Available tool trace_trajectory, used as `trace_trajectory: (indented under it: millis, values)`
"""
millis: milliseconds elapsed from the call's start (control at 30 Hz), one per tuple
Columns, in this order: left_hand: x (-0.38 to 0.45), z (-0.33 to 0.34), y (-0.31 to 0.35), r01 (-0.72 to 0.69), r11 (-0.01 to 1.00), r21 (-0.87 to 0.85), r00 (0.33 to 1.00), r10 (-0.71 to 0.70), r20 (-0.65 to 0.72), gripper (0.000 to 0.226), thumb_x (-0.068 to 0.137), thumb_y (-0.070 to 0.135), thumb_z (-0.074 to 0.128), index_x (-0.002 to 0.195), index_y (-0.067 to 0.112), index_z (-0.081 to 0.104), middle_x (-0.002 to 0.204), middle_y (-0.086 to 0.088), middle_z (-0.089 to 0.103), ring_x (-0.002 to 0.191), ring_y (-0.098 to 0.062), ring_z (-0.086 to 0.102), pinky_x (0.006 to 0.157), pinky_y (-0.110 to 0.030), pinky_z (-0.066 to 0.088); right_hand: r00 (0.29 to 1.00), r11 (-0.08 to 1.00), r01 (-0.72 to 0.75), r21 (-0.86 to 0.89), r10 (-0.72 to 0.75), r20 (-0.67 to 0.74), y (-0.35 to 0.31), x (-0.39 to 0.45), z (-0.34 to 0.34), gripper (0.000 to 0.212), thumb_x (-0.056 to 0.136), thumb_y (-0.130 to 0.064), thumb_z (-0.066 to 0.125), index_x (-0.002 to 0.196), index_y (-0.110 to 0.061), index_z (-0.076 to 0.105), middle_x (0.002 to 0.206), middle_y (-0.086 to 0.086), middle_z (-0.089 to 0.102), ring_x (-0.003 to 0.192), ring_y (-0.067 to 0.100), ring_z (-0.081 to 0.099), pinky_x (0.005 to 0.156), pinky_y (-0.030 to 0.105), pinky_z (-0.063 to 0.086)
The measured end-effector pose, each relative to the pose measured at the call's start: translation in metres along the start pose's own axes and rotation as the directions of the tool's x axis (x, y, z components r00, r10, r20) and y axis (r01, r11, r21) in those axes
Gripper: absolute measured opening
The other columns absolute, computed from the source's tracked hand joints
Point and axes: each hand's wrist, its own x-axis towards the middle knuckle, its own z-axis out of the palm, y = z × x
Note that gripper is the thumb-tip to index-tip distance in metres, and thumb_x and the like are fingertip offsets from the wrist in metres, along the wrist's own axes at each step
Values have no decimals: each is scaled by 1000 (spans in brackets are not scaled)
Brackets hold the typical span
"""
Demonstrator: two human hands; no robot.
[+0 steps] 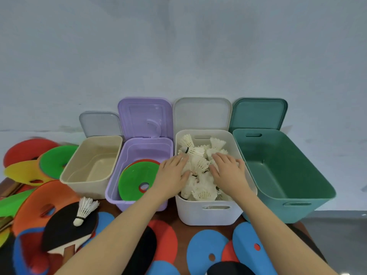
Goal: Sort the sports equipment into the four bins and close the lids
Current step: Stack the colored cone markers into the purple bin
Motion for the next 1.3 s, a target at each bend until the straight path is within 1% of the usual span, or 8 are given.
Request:
trace_trajectory:
  millis: [200,333,533,633,800,900,1033,1300]
  values:
    - [-47,-30,-53,108,991,79,992,-103,-73,49,91,33,42,136,15,45,144,-4,41,130,-24,40,105,-38,28,977,979,172,108,-155,-148,-50,-16,12,30,90,-24,53,118,-15,60,118,2,62,108,29,55,92,43,36]
    - [-86,-42,-95,134,984,118,985,-120,-122,48,78,36,40,110,11,65,113,-5,65,99,-24,63,82,-39,48,956,933,266,241,-225,-187,-98,-29,24,34,86,-28,42,108,-15,64,103,0,66,94,25,59,81,32,29]
    - [-138,-44,-170,218,974,67,975,-213,-67,45,80,36,35,102,13,66,98,-4,67,90,-26,63,76,-38,46,908,832,416,368,-353,-227,-176,-41,46,30,87,-24,44,107,-14,64,99,-4,65,95,14,52,80,26,32]
    - [-158,-43,-205,265,960,92,963,-269,23,46,79,41,30,89,15,66,85,-3,65,82,-28,62,70,-39,42,898,810,437,392,-415,-144,-213,-49,62,29,89,-25,45,109,-14,63,99,-1,63,93,19,54,77,30,35]
    - [-188,-40,-261,285,950,126,948,-299,106,43,85,39,34,101,16,65,102,-1,64,99,-27,57,82,-40,37,894,786,383,485,-448,21,-273,-58,95,35,89,-24,47,119,-9,58,108,6,60,98,25,55,83,34,45]
    - [-206,-45,-287,237,950,202,966,-253,54,45,78,37,34,96,14,68,106,-4,65,102,-27,55,83,-38,33,883,816,324,478,-442,157,-307,-54,119,53,88,-34,43,132,-7,48,131,11,52,118,27,48,101,35,37]
    - [-229,-51,-317,267,934,238,958,-284,40,45,80,38,38,107,14,65,124,-10,59,116,-29,46,90,-39,26,889,872,188,452,-346,299,-344,-40,148,65,89,-34,54,142,-5,31,146,15,35,132,33,34,108,39,27]
    - [-260,-53,-349,294,939,178,945,-314,91,56,84,40,36,121,6,59,131,-15,55,116,-31,55,99,-36,18,923,951,48,306,-159,351,-378,-29,172,67,88,-35,58,143,-13,26,135,10,39,125,32,35,102,38,21]
